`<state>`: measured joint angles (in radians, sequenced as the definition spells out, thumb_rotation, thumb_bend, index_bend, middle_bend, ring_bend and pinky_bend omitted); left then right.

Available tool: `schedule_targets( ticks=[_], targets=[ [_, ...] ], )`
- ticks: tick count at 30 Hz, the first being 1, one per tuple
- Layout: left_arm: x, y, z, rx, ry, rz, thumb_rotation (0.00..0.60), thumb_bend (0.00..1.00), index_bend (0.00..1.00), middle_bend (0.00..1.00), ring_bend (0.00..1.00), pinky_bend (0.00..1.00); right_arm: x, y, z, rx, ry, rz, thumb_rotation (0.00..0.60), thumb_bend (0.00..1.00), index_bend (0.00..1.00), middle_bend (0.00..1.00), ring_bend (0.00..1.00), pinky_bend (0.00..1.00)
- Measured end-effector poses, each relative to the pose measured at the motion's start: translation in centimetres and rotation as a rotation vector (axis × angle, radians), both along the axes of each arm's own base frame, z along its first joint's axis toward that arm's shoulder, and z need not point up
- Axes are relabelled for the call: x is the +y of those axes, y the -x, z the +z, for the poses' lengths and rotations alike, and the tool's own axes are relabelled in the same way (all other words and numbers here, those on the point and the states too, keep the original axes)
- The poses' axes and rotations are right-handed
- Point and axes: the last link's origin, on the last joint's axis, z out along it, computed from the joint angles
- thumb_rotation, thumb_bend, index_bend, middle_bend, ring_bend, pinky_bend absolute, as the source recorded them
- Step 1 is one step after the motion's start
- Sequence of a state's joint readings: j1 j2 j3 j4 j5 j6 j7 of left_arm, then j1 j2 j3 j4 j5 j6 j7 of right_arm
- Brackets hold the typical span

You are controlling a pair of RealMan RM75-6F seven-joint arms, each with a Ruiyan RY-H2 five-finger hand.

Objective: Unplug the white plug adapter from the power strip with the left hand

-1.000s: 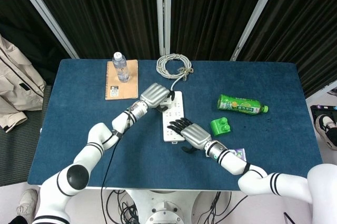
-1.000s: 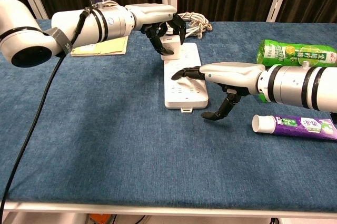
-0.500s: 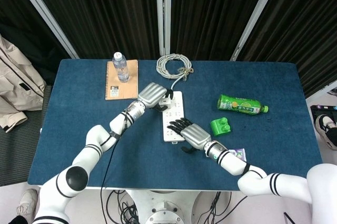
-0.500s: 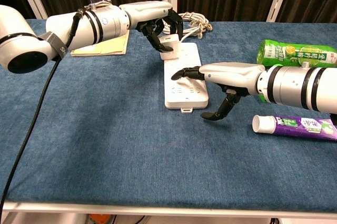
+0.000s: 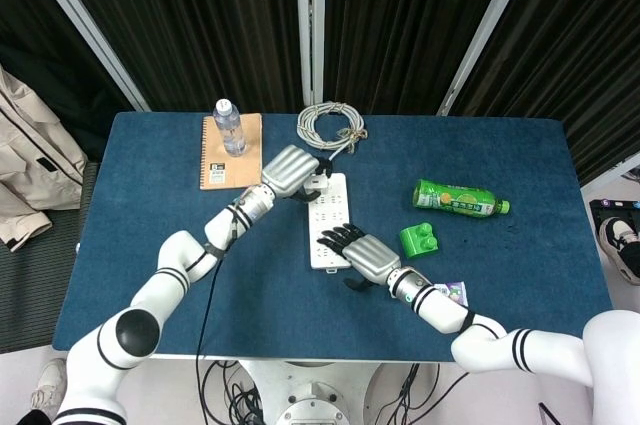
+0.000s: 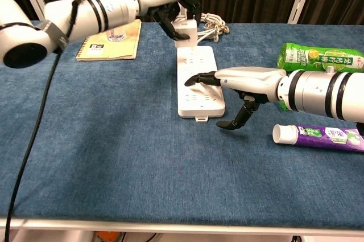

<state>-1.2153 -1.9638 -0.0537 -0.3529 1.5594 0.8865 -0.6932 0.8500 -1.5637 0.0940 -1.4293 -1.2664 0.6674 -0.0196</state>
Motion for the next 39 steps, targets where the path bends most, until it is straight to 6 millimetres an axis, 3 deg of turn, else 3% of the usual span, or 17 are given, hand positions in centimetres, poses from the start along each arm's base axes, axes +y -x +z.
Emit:
schedule_targets(
  ticks=[4,10,12,16,19,22,26,32,36,39],
  targets=[
    [-0.2,2.0,1.8,-0.015,-0.043,0.005,0.6,0.48,0.63,0.71,0.68,0.88,0.0,-0.4,0.5,-0.032,0.028,0.021,0.6,0.3,0.0,0.04,0.0,0.0],
    [-2.0,5.7,2.8,0.033,-0.059,0.027,0.6,0.46,0.52,0.58,0.51,0.69,0.3,-0.7,2.5,-0.081,0.075,0.058,0.6,0.3,0.0,0.04,0.0,0.0],
    [-3.0,6.8,2.8,0.062,-0.052,0.04,0.6,0.4,0.43,0.5,0.42,0.58,0.4,-0.7,3.3,-0.092,0.095,0.067,0.6,0.3,0.0,0.04,0.0,0.0],
    [-5.0,8.1,2.5,0.118,-0.014,0.074,0.6,0.19,0.19,0.25,0.14,0.3,0.6,-0.2,5.7,-0.114,0.155,0.079,0.6,0.29,0.0,0.04,0.0,0.0],
    [-6.7,8.8,2.8,0.141,0.01,0.099,0.6,0.15,0.12,0.16,0.06,0.19,0.9,0.7,7.5,-0.109,0.211,0.076,0.6,0.28,0.0,0.04,0.0,0.0],
    [-8.2,9.6,4.0,0.132,0.001,0.13,0.6,0.14,0.1,0.14,0.05,0.17,1.3,2.0,9.5,-0.095,0.275,0.062,0.6,0.27,0.0,0.04,0.0,0.0],
    [-9.6,11.6,7.3,0.087,-0.085,0.178,0.6,0.13,0.1,0.14,0.05,0.17,2.2,4.1,12.7,-0.061,0.369,0.03,0.6,0.28,0.0,0.04,0.0,0.0],
    [-12.9,17.7,14.7,0.051,-0.338,0.322,0.6,0.13,0.1,0.15,0.05,0.15,4.4,7.9,17.7,-0.001,0.519,-0.052,0.6,0.28,0.0,0.04,0.0,0.0],
    [-17.2,22.7,19.6,0.081,-0.507,0.46,0.6,0.13,0.1,0.15,0.05,0.12,6.5,10.0,20.0,0.026,0.596,-0.109,0.6,0.28,0.0,0.04,0.0,0.0],
    [-20.9,25.2,21.9,0.104,-0.579,0.546,0.6,0.13,0.1,0.15,0.05,0.11,8.4,11.2,21.0,0.033,0.638,-0.148,0.6,0.28,0.0,0.04,0.0,0.0]
  ],
)
